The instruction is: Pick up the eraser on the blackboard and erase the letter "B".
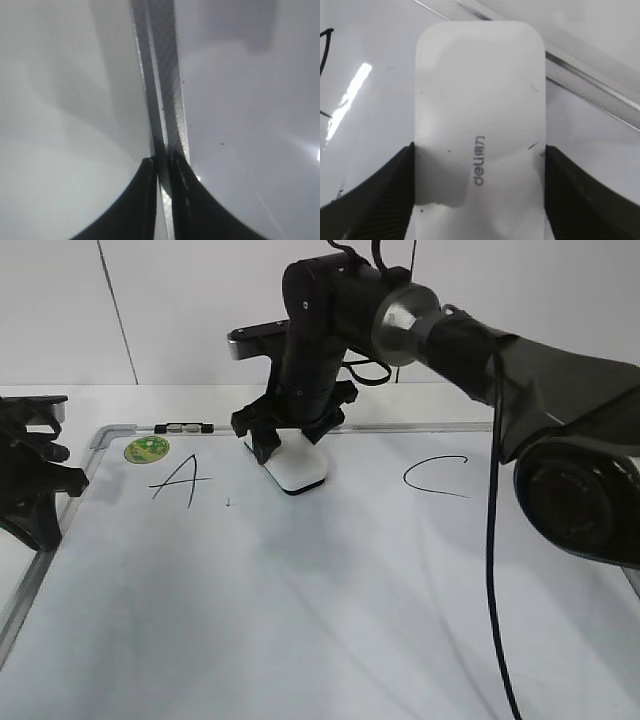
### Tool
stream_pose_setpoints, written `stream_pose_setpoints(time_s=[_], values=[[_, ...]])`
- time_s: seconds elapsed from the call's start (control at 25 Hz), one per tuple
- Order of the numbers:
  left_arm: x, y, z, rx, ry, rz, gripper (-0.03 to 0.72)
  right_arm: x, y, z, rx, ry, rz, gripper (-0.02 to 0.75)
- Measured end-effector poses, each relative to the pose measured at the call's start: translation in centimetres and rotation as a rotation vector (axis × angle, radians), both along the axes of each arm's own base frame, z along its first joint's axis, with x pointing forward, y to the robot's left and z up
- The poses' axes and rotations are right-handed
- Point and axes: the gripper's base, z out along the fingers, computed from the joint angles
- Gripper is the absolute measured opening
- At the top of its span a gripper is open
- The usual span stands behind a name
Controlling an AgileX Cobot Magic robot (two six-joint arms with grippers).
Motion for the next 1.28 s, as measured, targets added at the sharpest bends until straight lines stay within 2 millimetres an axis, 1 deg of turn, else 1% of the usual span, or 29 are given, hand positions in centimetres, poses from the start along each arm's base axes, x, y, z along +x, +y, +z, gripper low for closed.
stream_pose_setpoints(time_s=[0.12, 0.24, 0.44, 0.52, 0.56, 0.68, 0.84, 0.96, 1.08, 1.16, 1.28], values=[[0.0, 0.0, 0.0, 0.0, 0.002, 0.0, 0.041, -0.2, -0.1, 0.4, 0.003, 0.01, -0.001, 0.57], [0.0, 0.0, 0.0, 0.0, 0.002, 0.0, 0.041, -0.6, -0.5, 1.4, -0.003, 0.033, -0.003, 0.57], [0.0, 0.0, 0.0, 0.0, 0.002, 0.0, 0.041, -2.0, -1.2, 7.4, 0.062, -0.035, 0.001, 0.57], [0.0, 0.0, 0.0, 0.0, 0.002, 0.0, 0.041, -2.8, -1.4, 9.1, 0.095, -0.04, 0.013, 0.57], [0.0, 0.0, 0.0, 0.0, 0.002, 0.0, 0.041, -3.2, -1.4, 9.6, 0.108, -0.032, 0.021, 0.57], [0.0, 0.0, 0.0, 0.0, 0.002, 0.0, 0.041, -4.3, -1.7, 9.7, 0.11, 0.011, 0.039, 0.57], [0.0, 0.0, 0.0, 0.0, 0.002, 0.0, 0.041, -6.6, -1.2, 9.7, 0.085, 0.053, 0.08, 0.57], [0.0, 0.0, 0.0, 0.0, 0.002, 0.0, 0.041, -8.1, 0.1, 9.5, 0.07, 0.071, 0.128, 0.57], [0.0, 0.0, 0.0, -0.002, 0.002, 0.001, 0.041, -9.7, 2.1, 9.1, 0.06, 0.08, 0.189, 0.57], [0.0, 0.0, 0.0, -0.002, 0.002, 0.001, 0.041, -10.3, 3.0, 8.5, 0.051, 0.092, 0.212, 0.57], [0.0, 0.0, 0.0, -0.003, 0.002, 0.002, 0.041, -10.2, 3.6, 6.7, 0.03, 0.123, 0.221, 0.57]])
